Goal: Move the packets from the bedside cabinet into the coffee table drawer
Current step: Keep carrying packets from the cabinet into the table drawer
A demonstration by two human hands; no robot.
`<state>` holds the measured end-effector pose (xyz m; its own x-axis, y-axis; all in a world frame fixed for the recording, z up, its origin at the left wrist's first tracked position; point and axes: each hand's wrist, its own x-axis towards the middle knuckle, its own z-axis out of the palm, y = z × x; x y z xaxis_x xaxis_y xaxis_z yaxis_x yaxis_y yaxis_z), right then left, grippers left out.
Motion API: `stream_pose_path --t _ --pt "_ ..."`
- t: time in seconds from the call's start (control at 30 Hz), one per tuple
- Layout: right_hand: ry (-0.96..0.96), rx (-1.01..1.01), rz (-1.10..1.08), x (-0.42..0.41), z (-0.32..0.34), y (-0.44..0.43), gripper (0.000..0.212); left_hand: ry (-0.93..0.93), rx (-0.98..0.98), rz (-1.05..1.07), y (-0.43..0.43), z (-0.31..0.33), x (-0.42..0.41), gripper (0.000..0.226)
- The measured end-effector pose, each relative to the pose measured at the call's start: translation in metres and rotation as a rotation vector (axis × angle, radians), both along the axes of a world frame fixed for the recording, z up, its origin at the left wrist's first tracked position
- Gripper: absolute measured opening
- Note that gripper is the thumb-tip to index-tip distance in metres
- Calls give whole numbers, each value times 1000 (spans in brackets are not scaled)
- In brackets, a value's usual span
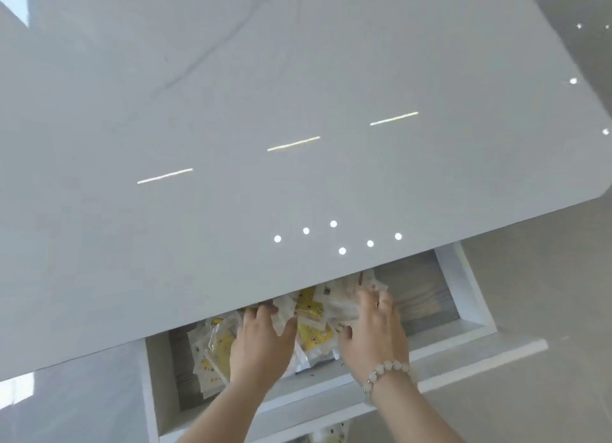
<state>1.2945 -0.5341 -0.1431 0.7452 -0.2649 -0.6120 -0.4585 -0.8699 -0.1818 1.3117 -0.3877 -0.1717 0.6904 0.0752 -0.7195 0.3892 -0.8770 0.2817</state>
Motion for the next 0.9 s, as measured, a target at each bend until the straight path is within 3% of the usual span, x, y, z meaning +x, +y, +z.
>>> stream_pose_path --t 0.17,0.33,0.47,0.67,0.8,0.9 --pt "-186 116 259 38 143 11 41 -47 6 -266 47 133 31 9" --pt "-411 49 371 73 291 21 33 -313 82 -237 81 299 81 25" --pt "-626 -59 475 85 370 51 34 -575 145 -139 103 398 84 27" --pt "-915 -71 690 92 435 140 32 -904 261 73 149 459 45 30" --pt "-826 29 876 78 464 216 34 -936 366 199 196 474 6 36" --pt "-865 113 997 59 475 268 37 -902 467 295 237 484 -28 36"
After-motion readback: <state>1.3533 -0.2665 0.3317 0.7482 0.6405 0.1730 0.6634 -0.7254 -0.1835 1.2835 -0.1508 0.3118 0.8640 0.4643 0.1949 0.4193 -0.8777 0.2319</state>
